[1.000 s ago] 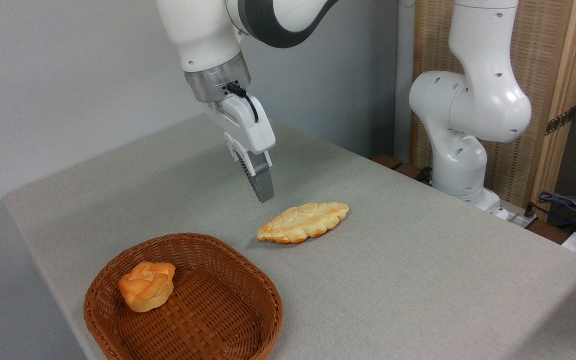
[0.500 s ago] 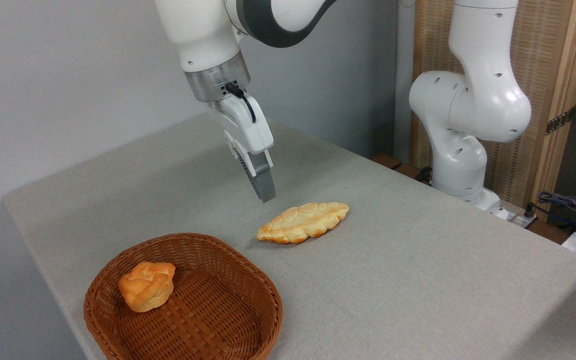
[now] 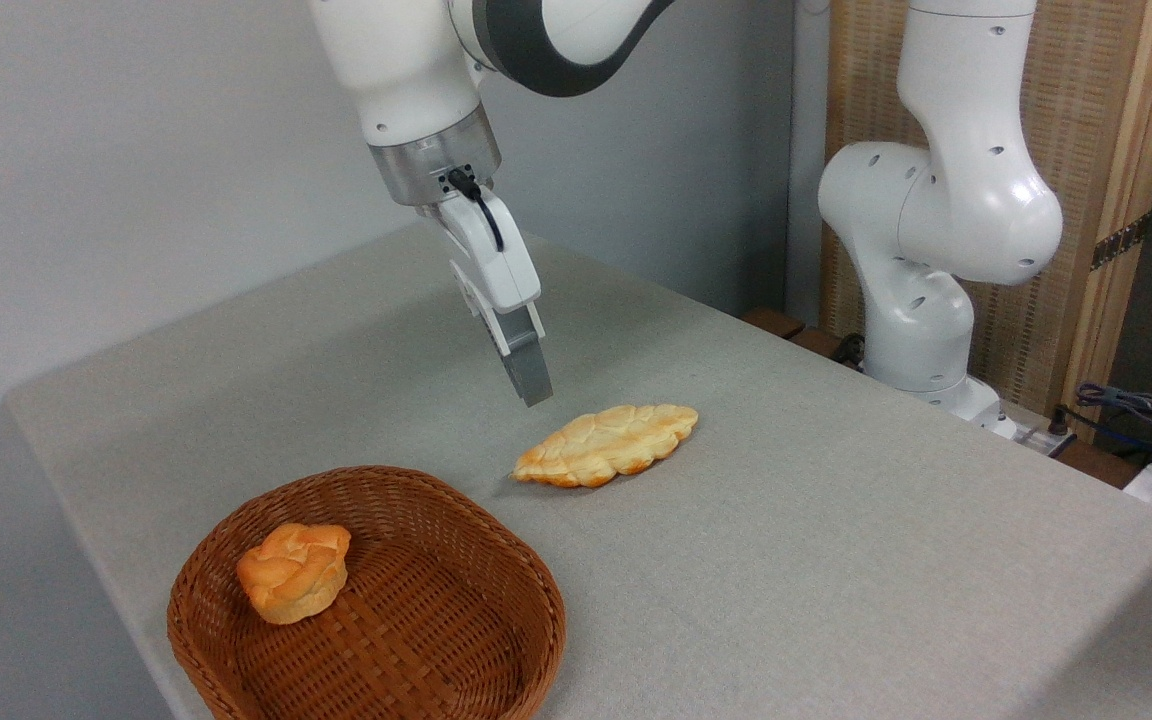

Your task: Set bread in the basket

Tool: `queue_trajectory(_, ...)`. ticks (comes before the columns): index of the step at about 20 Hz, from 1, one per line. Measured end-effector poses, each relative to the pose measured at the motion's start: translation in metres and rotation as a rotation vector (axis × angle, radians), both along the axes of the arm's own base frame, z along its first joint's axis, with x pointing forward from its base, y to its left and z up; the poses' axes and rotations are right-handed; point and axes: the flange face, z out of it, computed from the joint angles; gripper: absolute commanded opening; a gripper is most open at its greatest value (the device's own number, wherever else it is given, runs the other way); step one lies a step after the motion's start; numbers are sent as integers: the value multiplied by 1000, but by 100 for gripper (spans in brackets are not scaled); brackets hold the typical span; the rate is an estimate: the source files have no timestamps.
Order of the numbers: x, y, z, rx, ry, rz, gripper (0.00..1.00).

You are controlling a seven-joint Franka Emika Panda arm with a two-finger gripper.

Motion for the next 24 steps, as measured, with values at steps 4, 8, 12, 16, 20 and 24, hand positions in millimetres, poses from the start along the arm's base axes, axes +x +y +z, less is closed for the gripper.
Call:
queue_trajectory(4,-3,-3,-7,3,14,-8,100)
queue_trajectory(8,-10,-8,-22,10,47,-25,100)
queue_trajectory(12,-18,-20,-43,18,62,-53,100)
queue_trajectory(16,-28,-29,-73,23,68,-79,100)
queue_trajectory(20,-35,-27,-90,34,88,-83,100)
queue_trajectory(24,-38,-23,-97,96,91,-118,99)
